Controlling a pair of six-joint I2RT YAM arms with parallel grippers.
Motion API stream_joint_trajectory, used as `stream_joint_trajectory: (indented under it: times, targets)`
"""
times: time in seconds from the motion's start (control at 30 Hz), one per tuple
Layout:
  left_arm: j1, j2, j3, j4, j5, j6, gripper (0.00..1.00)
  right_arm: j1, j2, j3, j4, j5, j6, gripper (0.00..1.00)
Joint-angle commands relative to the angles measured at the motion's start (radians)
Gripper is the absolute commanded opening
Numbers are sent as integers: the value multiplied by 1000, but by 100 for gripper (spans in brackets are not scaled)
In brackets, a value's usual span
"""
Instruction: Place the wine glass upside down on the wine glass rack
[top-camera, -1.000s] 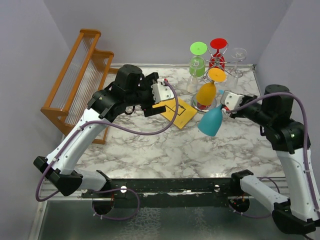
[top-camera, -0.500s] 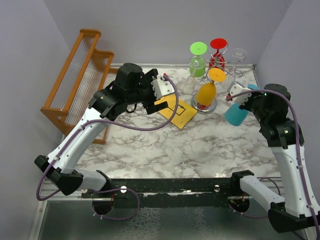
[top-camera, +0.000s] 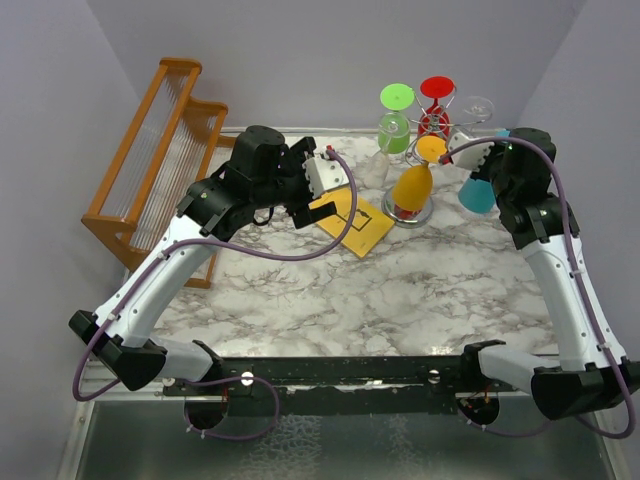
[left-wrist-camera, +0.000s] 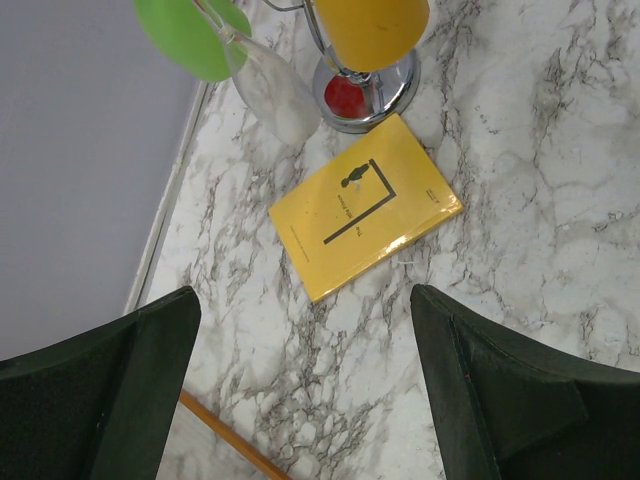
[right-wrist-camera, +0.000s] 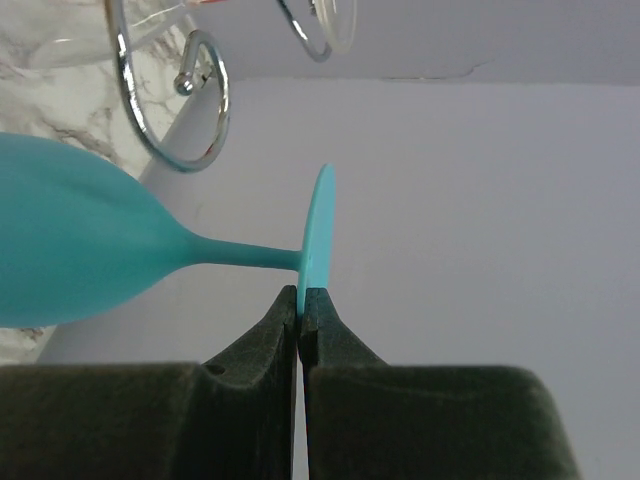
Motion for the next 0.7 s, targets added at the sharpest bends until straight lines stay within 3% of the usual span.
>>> stream_joint_trajectory:
  times: [0.0,0.67]
  targets:
    - [-4,-16,8,21,-6,-7,89,-5,42,53,117,44,-82,1]
    - [-5,-16,19,16,7,4,89,-3,168,131,157,-123,-110,1]
